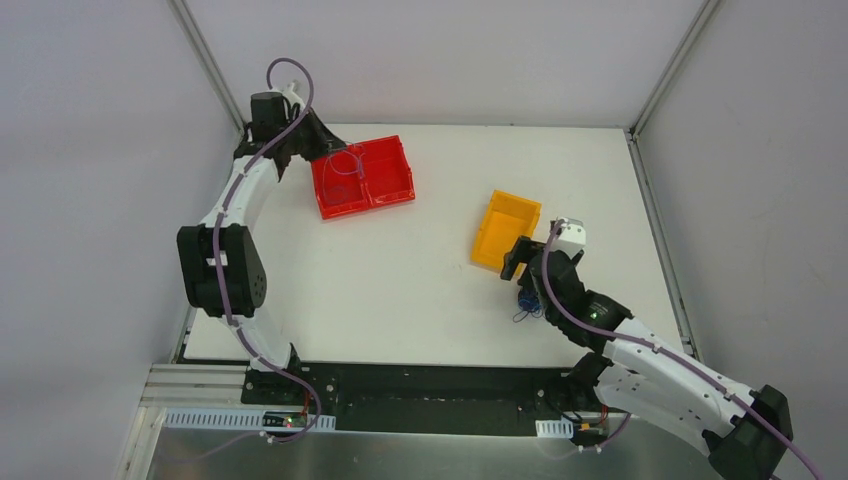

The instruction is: Untangle the cables

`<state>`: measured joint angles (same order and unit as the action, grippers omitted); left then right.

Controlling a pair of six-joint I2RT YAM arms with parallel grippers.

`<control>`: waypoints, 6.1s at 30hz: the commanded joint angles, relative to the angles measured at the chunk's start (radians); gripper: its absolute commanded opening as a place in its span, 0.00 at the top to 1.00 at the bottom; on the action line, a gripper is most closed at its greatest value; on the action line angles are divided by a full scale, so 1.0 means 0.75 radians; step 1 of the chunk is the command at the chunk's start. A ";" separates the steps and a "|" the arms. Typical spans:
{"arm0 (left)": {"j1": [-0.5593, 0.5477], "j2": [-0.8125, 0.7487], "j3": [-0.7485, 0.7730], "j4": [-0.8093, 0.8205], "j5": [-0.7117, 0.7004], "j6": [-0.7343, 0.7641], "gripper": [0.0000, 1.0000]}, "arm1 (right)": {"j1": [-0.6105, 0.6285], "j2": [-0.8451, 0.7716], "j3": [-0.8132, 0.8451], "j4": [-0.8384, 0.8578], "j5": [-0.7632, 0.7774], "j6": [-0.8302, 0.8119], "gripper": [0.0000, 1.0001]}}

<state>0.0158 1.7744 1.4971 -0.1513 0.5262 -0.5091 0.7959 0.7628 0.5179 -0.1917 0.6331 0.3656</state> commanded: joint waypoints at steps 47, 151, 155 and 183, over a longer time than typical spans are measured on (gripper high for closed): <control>-0.154 0.388 0.469 -0.467 -0.642 0.242 0.69 | -0.009 -0.022 0.073 -0.133 -0.012 0.079 0.13; -0.829 -0.235 -0.849 0.264 -0.275 -0.132 0.66 | -0.056 0.924 0.235 0.307 -1.101 0.042 0.39; -0.829 -0.241 -0.851 0.265 -0.271 -0.124 0.74 | -0.022 0.984 0.257 0.305 -1.071 0.027 0.44; -0.447 -0.964 -1.068 -0.181 -0.992 -0.138 1.00 | -0.226 0.304 0.135 -0.337 -0.238 0.259 1.00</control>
<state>-0.3256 1.1481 0.7265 -0.1959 -0.0574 -0.5957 0.7006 1.0878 0.6544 -0.3038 0.3603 0.5079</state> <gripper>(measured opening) 0.019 0.012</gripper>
